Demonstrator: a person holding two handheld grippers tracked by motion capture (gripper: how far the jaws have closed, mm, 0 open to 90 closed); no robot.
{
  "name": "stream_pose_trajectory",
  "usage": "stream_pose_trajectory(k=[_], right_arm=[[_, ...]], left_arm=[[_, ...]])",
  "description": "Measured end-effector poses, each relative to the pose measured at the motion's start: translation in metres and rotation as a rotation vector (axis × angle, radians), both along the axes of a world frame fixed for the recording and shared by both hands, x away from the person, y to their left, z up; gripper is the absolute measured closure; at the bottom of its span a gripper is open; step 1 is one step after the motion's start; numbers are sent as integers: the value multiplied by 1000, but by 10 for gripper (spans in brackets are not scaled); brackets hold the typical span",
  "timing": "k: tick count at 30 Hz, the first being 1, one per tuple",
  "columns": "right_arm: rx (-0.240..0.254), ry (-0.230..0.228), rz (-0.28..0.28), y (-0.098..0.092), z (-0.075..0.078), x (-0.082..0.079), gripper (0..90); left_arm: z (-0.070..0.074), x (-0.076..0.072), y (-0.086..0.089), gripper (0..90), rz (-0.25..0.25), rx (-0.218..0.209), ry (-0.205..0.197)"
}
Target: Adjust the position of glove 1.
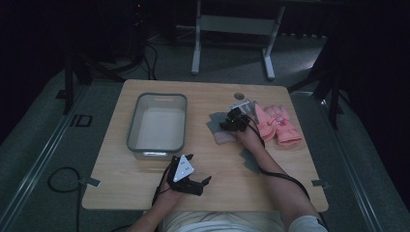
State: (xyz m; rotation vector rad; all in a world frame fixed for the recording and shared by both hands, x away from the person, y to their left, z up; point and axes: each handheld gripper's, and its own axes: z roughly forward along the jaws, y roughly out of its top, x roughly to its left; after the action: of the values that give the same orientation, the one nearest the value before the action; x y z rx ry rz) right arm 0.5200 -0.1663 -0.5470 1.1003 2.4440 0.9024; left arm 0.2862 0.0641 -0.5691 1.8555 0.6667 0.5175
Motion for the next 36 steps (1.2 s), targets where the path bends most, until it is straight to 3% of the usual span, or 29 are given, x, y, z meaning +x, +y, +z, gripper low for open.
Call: stream_pose_trajectory(k=[5, 10, 13, 15, 22, 27, 31, 32, 33, 36], right_arm=[[-45, 15, 0, 5, 2, 2, 597], [-49, 39, -25, 12, 4, 2, 785], [-42, 87, -53, 17, 13, 1, 844], [-26, 80, -46, 20, 24, -6, 845], [92, -19, -75, 22, 86, -59, 846], [116, -102, -106, 19, 116, -108, 846], [137, -100, -137, 15, 110, -135, 846], [137, -100, -137, 15, 110, -135, 846], [150, -64, -150, 13, 99, -142, 846], [124, -37, -157, 15, 82, -145, 846]], left_arm=[[0, 0, 0, 0, 2, -5, 2], [0, 0, 0, 0, 1, -3, 0], [0, 0, 0, 0, -1, 1, 1], [0, 0, 0, 0, 0, 0, -3], [0, -1, -1, 0, -2, 7, -8], [0, -3, -2, 0, -4, 24, -22], [0, -2, -3, 0, -1, 24, -19], [0, -2, -3, 0, -1, 24, -19], [0, -2, -3, 0, 0, 22, -17], [0, -3, -3, 0, -4, 27, -23]])
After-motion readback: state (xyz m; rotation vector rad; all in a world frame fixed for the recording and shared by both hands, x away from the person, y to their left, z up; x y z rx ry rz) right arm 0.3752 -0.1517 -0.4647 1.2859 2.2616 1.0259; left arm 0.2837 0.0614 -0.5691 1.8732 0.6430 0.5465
